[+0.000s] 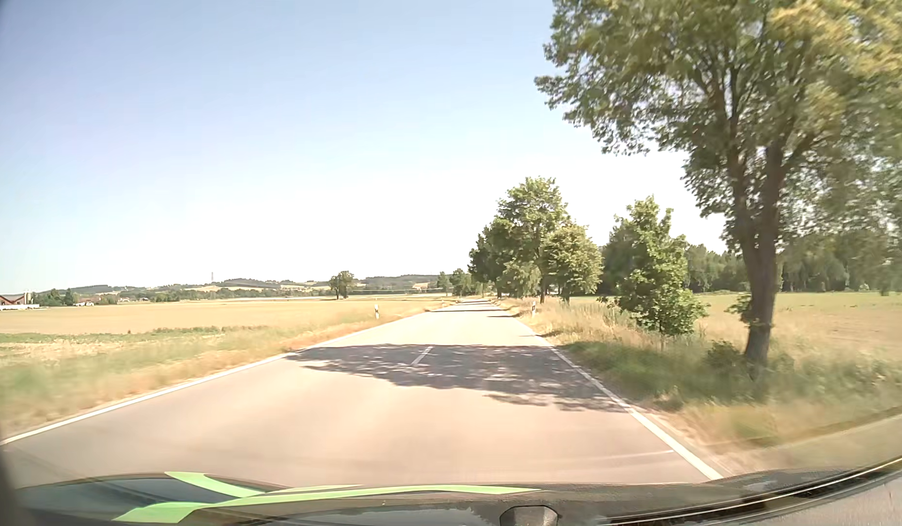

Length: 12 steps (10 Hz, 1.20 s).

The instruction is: Follow the waypoints while adhering to traffic rules and regulations

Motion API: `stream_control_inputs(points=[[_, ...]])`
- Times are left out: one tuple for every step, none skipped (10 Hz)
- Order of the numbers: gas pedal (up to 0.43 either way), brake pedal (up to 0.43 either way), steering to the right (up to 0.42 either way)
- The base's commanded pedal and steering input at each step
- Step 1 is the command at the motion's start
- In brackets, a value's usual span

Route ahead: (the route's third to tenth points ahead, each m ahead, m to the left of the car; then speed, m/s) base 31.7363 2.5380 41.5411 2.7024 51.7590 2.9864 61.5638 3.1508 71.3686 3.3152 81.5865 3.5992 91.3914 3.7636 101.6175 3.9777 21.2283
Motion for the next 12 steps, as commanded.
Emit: stream_control_inputs(points=[[0.28,0.0,-0.002],[0.299,0.0,-0.002],[0.299,0.0,-0.002],[0.311,0.0,-0.002],[0.311,0.0,-0.002],[0.311,0.0,-0.001],[0.299,0.0,-0.002],[0.28,0.0,-0.002],[0.268,0.0,-0.002],[0.268,0.0,-0.002],[0.268,0.0,-0.002],[0.268,0.0,-0.002]])
